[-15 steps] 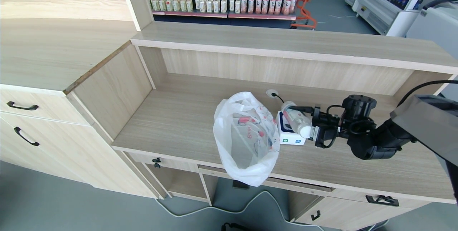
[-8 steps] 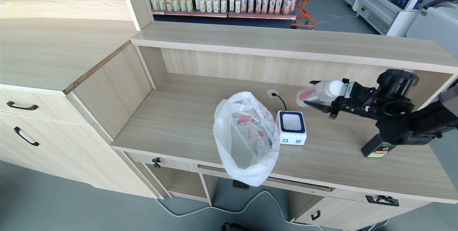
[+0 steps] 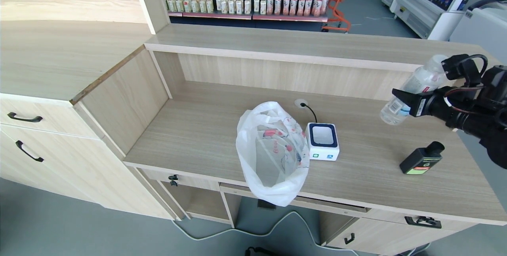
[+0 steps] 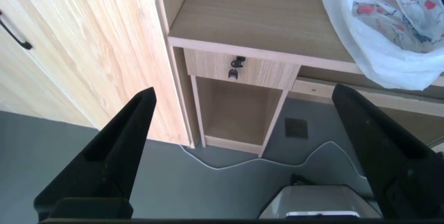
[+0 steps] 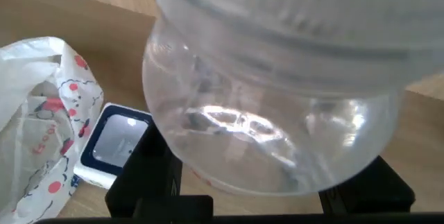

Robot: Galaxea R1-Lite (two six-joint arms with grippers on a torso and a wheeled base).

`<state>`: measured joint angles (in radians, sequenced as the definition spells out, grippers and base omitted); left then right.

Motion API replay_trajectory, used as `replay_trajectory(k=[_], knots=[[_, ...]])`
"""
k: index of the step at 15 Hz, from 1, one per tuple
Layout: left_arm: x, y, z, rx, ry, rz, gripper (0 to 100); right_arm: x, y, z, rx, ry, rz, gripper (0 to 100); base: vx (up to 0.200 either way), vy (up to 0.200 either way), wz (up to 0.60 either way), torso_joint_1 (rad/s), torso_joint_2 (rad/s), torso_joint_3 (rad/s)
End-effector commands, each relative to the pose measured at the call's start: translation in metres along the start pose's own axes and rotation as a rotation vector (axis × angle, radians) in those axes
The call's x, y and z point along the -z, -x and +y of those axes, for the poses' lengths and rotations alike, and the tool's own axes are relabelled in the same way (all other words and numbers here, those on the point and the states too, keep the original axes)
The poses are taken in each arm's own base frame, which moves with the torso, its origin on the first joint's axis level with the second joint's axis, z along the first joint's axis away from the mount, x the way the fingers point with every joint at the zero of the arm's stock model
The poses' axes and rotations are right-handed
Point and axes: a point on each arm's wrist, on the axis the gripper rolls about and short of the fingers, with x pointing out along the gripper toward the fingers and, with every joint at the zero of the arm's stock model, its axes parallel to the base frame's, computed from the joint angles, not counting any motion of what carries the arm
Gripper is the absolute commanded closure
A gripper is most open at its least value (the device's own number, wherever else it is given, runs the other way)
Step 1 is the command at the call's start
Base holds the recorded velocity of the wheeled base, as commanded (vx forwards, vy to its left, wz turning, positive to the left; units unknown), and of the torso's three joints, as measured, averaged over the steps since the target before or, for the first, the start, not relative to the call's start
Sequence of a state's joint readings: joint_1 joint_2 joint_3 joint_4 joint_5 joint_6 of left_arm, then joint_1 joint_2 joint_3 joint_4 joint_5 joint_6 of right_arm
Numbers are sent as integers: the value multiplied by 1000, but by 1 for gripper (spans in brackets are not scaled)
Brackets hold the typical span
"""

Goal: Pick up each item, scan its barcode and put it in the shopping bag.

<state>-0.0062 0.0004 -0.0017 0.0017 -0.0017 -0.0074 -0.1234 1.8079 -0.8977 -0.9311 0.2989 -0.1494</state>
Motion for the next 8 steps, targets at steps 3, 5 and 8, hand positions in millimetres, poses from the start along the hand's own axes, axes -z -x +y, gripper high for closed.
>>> replay_trajectory(k=[3,5,8], knots=[[0,0,0,0,0,0,0,-12,17,25,162,10,12,100,0,0,0,0,0,0],[0,0,0,0,0,0,0,-10,13,36,310,71,56,100,0,0,0,0,0,0],[0,0,0,0,0,0,0,-9,12,44,318,139,79,100,0,0,0,0,0,0]])
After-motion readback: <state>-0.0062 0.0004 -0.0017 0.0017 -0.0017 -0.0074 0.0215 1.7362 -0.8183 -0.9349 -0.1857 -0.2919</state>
